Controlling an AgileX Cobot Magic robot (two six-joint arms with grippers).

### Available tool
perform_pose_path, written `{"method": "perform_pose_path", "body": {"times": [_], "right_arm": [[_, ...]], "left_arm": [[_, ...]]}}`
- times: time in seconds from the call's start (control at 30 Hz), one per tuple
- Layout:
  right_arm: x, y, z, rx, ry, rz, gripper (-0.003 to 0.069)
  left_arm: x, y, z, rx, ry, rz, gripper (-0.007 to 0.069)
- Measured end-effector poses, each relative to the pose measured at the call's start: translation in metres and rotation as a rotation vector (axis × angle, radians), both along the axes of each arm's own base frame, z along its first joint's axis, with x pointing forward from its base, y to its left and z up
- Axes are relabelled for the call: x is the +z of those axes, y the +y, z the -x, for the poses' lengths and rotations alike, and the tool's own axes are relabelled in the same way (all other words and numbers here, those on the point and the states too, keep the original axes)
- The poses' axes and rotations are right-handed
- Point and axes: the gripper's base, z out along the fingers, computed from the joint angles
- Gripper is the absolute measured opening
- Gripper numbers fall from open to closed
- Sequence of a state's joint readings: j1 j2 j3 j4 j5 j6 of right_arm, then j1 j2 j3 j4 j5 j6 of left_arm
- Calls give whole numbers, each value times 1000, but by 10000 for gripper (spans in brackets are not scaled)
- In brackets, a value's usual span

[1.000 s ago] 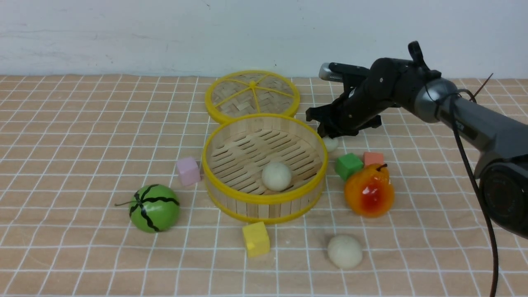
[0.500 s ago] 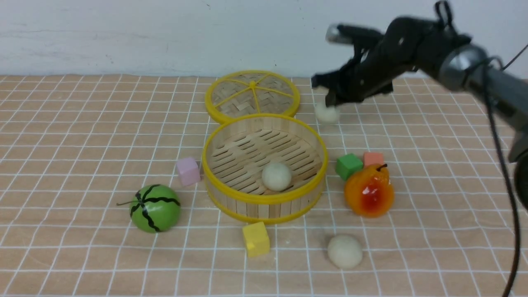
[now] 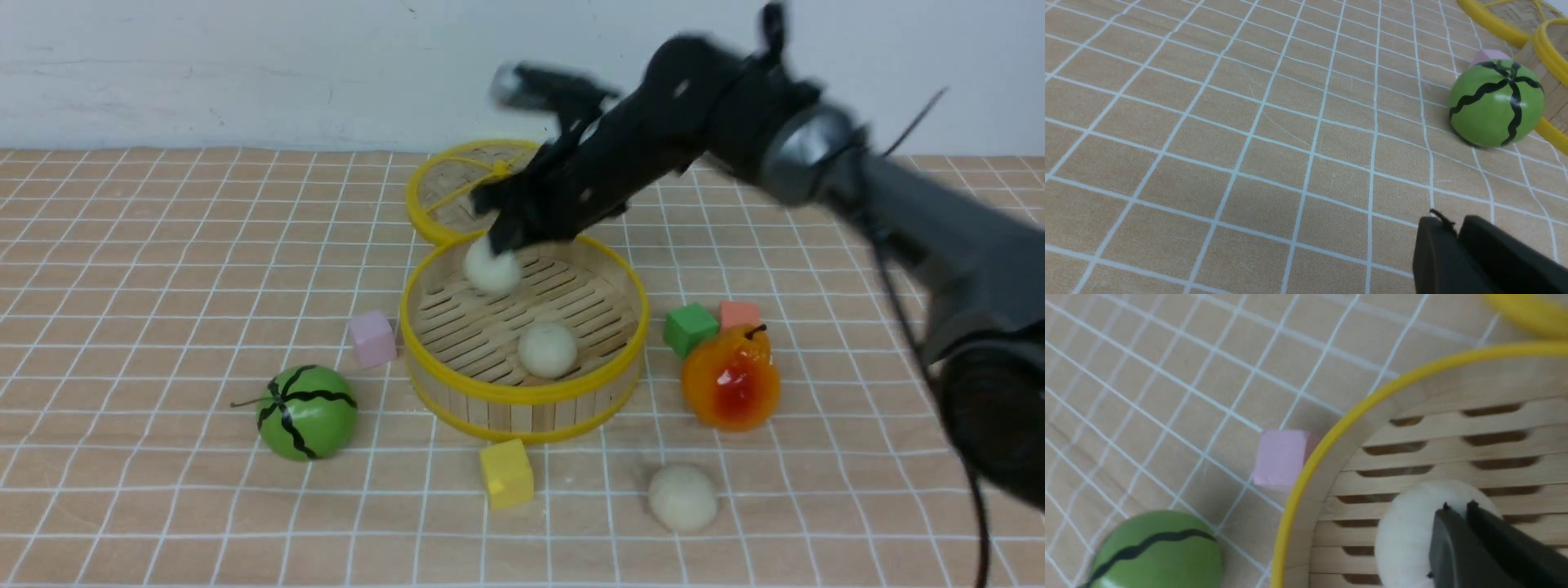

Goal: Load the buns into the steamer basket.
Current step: Use the right arm to put the steamed stuffed bun into the steamer, then use the right arm to grab a steamed stuffed bun

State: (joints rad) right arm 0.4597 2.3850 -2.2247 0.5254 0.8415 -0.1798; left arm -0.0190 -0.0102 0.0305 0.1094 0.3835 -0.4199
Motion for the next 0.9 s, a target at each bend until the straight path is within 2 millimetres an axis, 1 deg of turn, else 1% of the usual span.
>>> {"method": "perform_pose_path", "body": {"times": [0.03, 0.1, 0.17, 0.23, 0.3, 0.33, 0.37, 0.4, 0.47, 0.53, 0.57, 0.6, 0.63, 0.67, 0.7, 0.73, 0.77, 0.8, 0.87, 0.9], "right_arm": [[-3, 3, 0, 1, -1, 1, 16], [-17, 9, -2, 0, -3, 12, 32], [-23, 10, -3, -5, -9, 16, 67], [-23, 10, -4, -8, -14, 14, 114], [-17, 8, -4, -11, -23, 10, 178], [-11, 5, -3, -11, -26, 9, 237], [-10, 5, -3, -11, -28, 8, 246], [0, 0, -2, -7, -26, 8, 309], [19, -11, 0, -11, -37, 2, 384], [56, -30, 9, -19, -72, -9, 464], [64, -38, 12, -19, -78, -3, 479], [83, -50, 22, -11, -105, 8, 503], [85, -54, 23, -13, -109, 12, 506], [106, -75, 44, 4, -139, 45, 524], [119, -88, 61, 9, -160, 64, 527], [114, -89, 61, 11, -147, 74, 527], [123, -97, 76, 14, -160, 85, 527], [122, -107, 99, 24, -147, 118, 526], [112, -115, 130, 42, -111, 163, 515], [102, -116, 143, 60, -82, 189, 510]], "left_arm": [[0, 0, 0, 0, 0, 0, 71], [0, 0, 0, 0, 0, 0, 71], [0, 0, 0, 0, 0, 0, 73], [0, 0, 0, 0, 0, 0, 74], [0, 0, 0, 0, 0, 0, 74], [0, 0, 0, 0, 0, 0, 74], [0, 0, 0, 0, 0, 0, 74], [0, 0, 0, 0, 0, 0, 74], [0, 0, 0, 0, 0, 0, 74], [0, 0, 0, 0, 1, 0, 74], [0, 0, 0, 0, 1, 0, 74], [0, 0, 0, 0, 1, 0, 74], [0, 0, 0, 0, 1, 0, 74], [0, 0, 0, 0, 1, 0, 75], [0, 0, 0, 0, 1, 0, 75], [0, 0, 0, 0, 1, 0, 75], [0, 0, 0, 0, 1, 0, 75], [0, 0, 0, 0, 1, 0, 75], [0, 0, 0, 0, 1, 0, 77], [0, 0, 0, 0, 1, 0, 78]]}}
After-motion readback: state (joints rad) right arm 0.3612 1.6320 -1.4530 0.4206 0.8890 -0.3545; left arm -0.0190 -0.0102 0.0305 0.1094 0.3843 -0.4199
